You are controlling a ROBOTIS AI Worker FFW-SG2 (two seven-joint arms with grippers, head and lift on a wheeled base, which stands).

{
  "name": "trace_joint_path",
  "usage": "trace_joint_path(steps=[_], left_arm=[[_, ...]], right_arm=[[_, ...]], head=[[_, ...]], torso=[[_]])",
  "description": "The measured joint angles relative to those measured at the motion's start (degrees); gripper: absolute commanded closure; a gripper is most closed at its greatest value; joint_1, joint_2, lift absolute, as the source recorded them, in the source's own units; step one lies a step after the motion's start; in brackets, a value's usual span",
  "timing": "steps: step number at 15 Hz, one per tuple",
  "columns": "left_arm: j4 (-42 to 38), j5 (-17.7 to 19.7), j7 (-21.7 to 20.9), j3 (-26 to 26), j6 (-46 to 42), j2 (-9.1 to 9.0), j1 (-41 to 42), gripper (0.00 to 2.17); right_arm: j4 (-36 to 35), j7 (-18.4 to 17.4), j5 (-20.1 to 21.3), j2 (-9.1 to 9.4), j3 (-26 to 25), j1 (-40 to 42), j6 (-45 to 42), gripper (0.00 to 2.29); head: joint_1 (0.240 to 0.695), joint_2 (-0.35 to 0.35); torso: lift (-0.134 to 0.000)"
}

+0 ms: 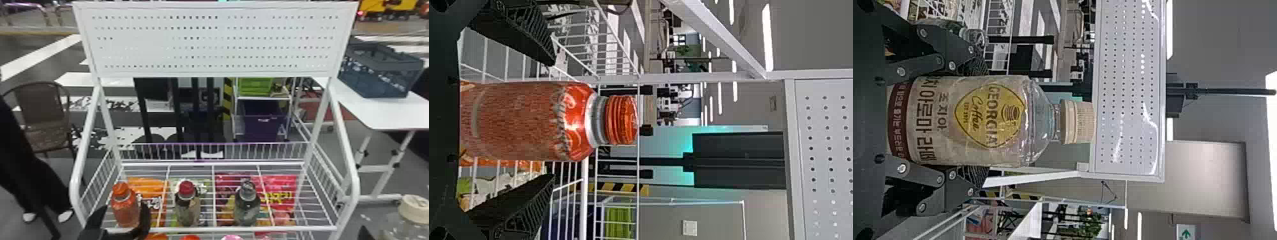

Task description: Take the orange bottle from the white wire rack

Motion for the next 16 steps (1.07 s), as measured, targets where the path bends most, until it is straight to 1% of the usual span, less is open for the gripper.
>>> trace_joint_path(steps=[1,2,3,4,5,6,8,10,12,14,16], left_arm=[[1.2,0.1,-0.3,0.0,0.0,-0.06,-1.2,0.12],[2.6,0.2,-0.5,-0.1,0.0,-0.17,-2.4,0.23],[3.8,0.4,-0.9,-0.2,0.0,-0.26,-3.2,0.56],[4.4,0.5,-1.8,-0.3,0.0,-0.29,-3.6,1.3],[4.8,0.8,-2.6,-0.3,-0.1,-0.29,-3.8,1.95],[4.8,1.0,-2.2,-0.2,-0.2,-0.32,-3.8,2.15],[3.8,1.5,-0.7,-0.1,-0.2,-0.34,-3.4,2.15],[1.1,1.2,-0.2,-0.1,-0.2,-0.11,-1.9,2.15],[-4.6,0.7,1.4,0.1,1.3,0.48,0.8,2.15],[-12.6,-0.7,3.5,0.5,7.8,0.93,3.9,2.15],[-21.9,-2.3,4.2,1.7,15.7,1.14,8.0,2.15]], right_arm=[[0.0,0.0,0.0,0.0,-0.2,0.0,0.1,0.95],[0.0,0.0,-0.1,0.0,-0.4,0.0,0.1,0.95],[0.0,0.0,-0.3,0.0,-0.7,0.2,0.1,0.95],[0.0,0.0,-0.4,0.0,-1.0,0.2,0.1,0.95],[-0.1,0.0,-0.5,0.0,-1.2,0.3,0.1,0.95],[-0.1,0.0,-0.5,0.0,-1.3,0.3,0.1,0.95],[-0.2,0.0,-0.6,0.0,-1.3,0.1,0.2,0.95],[-0.2,0.0,-0.6,0.0,-1.2,0.0,0.5,0.95],[-0.2,0.0,-0.5,0.0,-1.1,-0.2,0.6,0.95],[-0.2,0.0,-0.5,0.0,-0.9,-0.2,0.7,0.95],[-0.3,0.0,-0.5,0.0,-0.8,-0.2,0.7,0.95]], head=[[0.499,0.0],[0.499,0.0],[0.499,0.0],[0.499,0.0],[0.499,0.0],[0.499,0.0],[0.499,0.0],[0.499,0.0],[0.499,0.0],[0.499,0.0],[0.499,0.0]], torso=[[0.0],[0.0],[0.0],[0.0],[0.0],[0.0],[0.0],[0.0],[0.0],[0.0],[0.0]])
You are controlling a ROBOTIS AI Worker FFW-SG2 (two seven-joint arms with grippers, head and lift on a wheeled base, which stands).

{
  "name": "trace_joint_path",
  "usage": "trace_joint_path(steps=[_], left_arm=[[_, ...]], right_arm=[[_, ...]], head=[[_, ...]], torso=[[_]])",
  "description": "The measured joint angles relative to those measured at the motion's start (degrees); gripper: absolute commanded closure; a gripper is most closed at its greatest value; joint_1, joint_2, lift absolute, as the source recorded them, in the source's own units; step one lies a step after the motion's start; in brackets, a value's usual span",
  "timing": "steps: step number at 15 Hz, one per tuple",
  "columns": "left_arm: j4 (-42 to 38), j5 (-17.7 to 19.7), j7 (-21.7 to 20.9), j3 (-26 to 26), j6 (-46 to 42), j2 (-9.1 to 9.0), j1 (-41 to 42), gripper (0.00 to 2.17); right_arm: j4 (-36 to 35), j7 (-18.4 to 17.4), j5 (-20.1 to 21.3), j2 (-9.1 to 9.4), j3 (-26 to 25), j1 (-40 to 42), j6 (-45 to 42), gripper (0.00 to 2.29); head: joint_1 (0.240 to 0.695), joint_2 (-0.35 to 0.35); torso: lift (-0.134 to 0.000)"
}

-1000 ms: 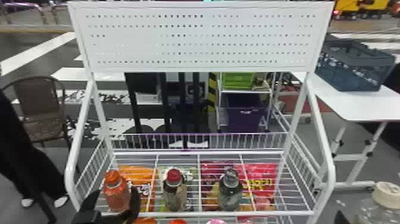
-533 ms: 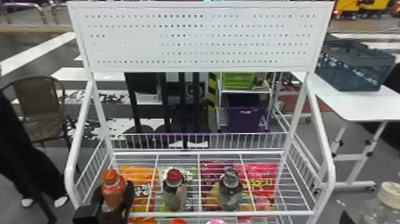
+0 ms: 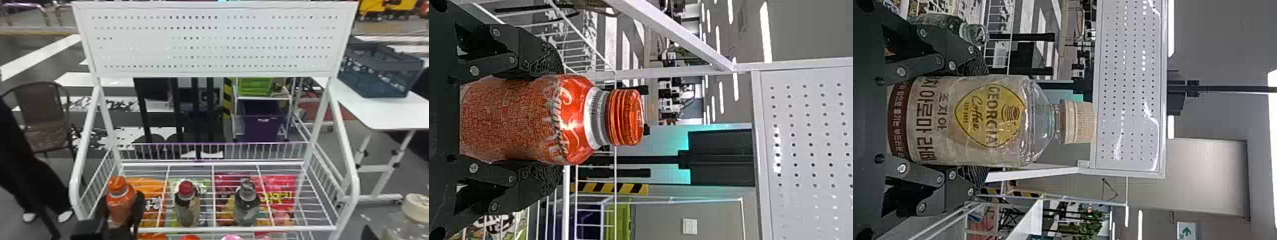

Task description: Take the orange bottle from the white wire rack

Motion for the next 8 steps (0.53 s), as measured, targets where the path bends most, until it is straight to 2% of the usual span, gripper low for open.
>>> trace_joint_path(steps=[5,8], left_arm=[[-19.2,-0.3,-0.5,4.8,8.0,0.95,10.6,2.15],[-27.1,-0.7,-1.3,6.7,9.9,1.49,16.7,2.15]], right_arm=[[0.0,0.0,0.0,0.0,0.1,0.0,0.0,0.95],[-0.3,0.0,0.0,0.0,0.2,-0.2,0.9,0.95]], head=[[0.499,0.0],[0.499,0.0]], torso=[[0.0],[0.0]])
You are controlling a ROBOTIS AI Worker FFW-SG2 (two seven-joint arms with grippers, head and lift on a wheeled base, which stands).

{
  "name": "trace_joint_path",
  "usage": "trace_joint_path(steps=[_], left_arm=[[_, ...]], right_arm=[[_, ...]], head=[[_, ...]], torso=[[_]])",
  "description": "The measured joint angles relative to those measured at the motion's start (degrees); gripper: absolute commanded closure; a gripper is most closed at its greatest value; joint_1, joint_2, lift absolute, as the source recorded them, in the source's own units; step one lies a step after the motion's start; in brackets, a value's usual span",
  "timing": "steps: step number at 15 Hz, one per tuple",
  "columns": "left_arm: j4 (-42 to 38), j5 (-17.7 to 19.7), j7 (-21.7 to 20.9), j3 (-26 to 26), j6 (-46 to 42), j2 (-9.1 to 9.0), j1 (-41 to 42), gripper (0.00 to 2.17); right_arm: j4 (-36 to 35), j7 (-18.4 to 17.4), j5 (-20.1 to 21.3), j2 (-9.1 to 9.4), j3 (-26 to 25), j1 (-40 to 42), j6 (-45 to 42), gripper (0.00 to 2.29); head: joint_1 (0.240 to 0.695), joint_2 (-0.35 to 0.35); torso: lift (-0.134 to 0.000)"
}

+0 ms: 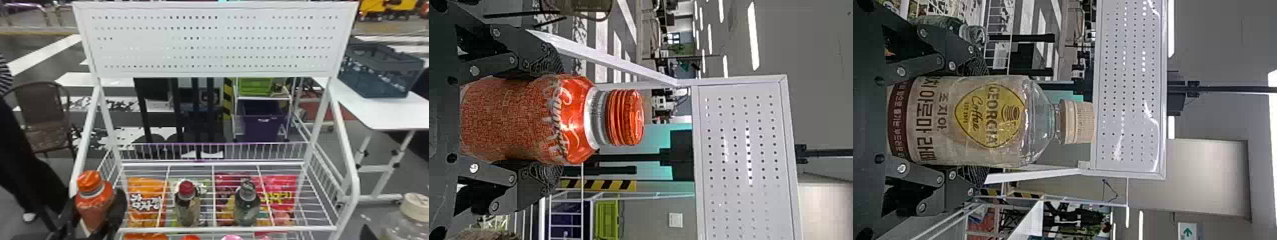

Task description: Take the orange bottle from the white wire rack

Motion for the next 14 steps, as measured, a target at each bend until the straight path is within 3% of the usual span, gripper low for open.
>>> trace_joint_path(steps=[5,14], left_arm=[[-4.5,-0.8,-0.6,1.3,-1.1,-0.04,7.0,2.15],[-5.4,-0.8,-0.4,0.6,-1.1,-0.32,6.5,2.15]], right_arm=[[-0.3,0.0,0.5,0.0,0.1,-1.0,2.8,0.95],[-0.2,0.0,0.6,0.0,0.2,-1.4,3.5,0.95]], head=[[0.499,0.0],[0.499,0.0]], torso=[[0.0],[0.0]])
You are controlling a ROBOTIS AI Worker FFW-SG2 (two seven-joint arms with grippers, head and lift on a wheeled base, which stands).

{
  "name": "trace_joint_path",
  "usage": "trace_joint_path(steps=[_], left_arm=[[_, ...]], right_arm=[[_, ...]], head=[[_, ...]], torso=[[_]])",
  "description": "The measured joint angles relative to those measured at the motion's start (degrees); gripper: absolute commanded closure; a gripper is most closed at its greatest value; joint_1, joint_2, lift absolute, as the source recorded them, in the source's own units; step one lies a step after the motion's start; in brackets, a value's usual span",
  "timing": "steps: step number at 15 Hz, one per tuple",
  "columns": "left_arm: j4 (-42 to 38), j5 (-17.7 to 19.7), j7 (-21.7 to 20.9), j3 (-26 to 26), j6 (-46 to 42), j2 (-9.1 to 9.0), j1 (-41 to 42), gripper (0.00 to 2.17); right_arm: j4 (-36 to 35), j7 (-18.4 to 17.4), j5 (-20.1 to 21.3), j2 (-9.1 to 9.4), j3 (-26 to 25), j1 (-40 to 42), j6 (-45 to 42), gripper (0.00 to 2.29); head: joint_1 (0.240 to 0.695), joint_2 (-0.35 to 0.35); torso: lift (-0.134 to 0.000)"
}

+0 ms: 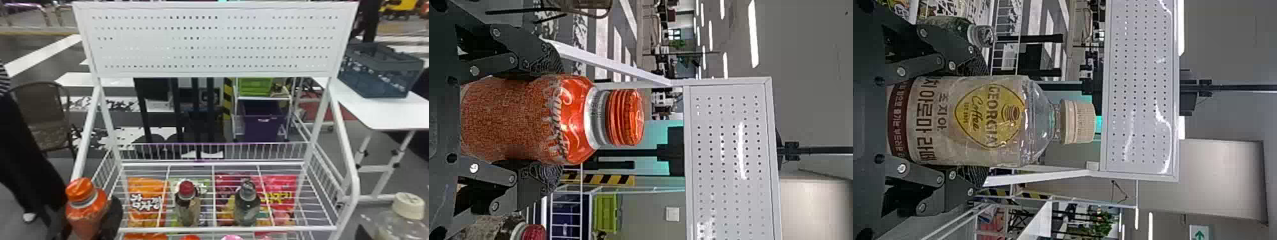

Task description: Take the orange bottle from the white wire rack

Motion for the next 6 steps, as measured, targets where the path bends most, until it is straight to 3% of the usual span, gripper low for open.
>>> trace_joint_path(steps=[6], left_arm=[[-0.1,0.0,0.1,0.1,0.1,0.09,-0.1,2.15]], right_arm=[[0.3,0.0,0.0,0.0,0.2,-0.3,0.0,0.95]], head=[[0.499,0.0]], torso=[[0.0]])
